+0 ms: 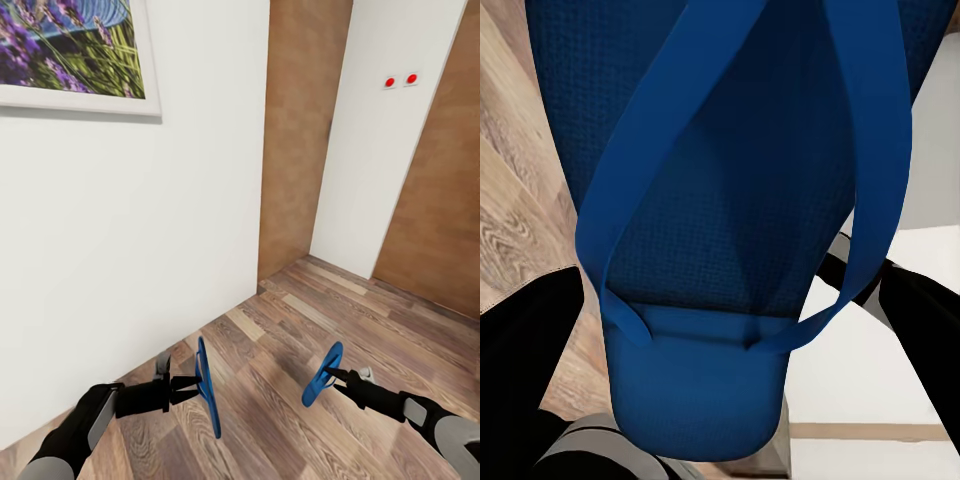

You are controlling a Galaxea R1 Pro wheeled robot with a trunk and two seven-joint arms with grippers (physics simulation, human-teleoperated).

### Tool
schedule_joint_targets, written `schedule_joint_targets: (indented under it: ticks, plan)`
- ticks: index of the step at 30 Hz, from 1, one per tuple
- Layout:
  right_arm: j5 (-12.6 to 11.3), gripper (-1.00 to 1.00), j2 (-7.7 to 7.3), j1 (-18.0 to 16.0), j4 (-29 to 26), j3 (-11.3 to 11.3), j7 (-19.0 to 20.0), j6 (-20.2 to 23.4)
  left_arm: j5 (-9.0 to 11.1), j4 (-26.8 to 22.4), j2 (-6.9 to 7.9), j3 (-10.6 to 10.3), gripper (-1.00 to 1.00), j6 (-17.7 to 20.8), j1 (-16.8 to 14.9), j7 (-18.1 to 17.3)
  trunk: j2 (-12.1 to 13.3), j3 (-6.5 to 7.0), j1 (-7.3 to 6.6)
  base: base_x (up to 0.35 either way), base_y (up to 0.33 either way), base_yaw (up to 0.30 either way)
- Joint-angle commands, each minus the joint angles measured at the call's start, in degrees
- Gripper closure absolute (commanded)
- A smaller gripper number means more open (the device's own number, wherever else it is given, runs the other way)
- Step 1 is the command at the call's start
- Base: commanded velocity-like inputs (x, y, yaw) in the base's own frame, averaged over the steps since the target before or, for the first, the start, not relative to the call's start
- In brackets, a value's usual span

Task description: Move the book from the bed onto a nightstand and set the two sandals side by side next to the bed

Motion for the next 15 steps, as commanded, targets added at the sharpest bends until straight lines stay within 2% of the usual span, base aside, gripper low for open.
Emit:
schedule_joint_targets:
  ticks: [1,6,15]
  plan:
    - [-0.65,1.00,0.00,-0.08,0.16,0.35,0.25,0.39,0.21,0.05,0.01,0.01,1.00,0.46,-0.03,-0.08,-0.03,-0.08,-0.04,-0.233,-0.102,0.111]
    - [-0.65,1.00,0.01,-0.08,0.16,0.36,0.24,0.34,0.17,0.52,0.02,0.01,1.00,0.46,-0.03,-0.11,-0.03,-0.26,-0.04,-0.173,-0.099,0.156]
    - [-0.65,1.00,0.06,-0.08,0.16,0.42,0.17,0.33,0.15,0.77,0.07,0.01,1.00,0.46,-0.03,-0.10,-0.03,-0.60,-0.04,-0.102,-0.089,0.192]
